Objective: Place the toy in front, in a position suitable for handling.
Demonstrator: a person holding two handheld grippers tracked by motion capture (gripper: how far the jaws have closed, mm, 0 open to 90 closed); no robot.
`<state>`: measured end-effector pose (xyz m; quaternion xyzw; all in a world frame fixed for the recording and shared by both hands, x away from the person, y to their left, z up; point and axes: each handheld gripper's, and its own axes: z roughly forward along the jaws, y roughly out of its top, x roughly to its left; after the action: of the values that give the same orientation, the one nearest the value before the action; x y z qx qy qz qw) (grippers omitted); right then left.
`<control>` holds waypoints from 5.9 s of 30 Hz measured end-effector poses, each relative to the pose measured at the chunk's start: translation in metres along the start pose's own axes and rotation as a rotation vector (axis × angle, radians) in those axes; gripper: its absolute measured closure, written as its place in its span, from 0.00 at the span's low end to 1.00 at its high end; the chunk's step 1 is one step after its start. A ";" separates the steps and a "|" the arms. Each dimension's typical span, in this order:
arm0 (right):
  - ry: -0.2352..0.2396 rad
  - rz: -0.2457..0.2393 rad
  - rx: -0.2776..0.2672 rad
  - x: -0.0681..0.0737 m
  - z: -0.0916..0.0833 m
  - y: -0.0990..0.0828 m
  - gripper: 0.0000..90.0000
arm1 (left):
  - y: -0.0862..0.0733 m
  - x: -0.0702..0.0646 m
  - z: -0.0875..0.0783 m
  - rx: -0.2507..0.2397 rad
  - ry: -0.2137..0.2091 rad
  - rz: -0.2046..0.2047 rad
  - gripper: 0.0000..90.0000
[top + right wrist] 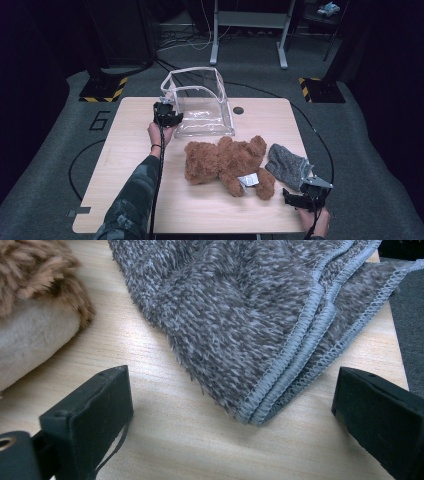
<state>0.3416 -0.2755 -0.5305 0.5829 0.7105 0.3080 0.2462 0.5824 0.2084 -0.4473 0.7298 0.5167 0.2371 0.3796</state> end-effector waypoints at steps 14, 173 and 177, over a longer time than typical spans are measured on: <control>0.002 -0.004 -0.004 0.000 0.000 0.000 0.04 | 0.004 0.000 0.006 0.000 0.026 -0.066 0.97; -0.020 0.012 -0.018 0.000 -0.002 -0.001 0.10 | -0.087 0.062 -0.087 -0.083 -0.034 0.003 0.89; -0.021 0.012 -0.019 0.000 -0.002 -0.001 0.10 | -0.082 0.067 -0.082 -0.065 -0.056 0.009 0.89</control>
<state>0.3399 -0.2760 -0.5298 0.5879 0.7016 0.3100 0.2571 0.4988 0.3111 -0.4667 0.7258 0.4945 0.2351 0.4165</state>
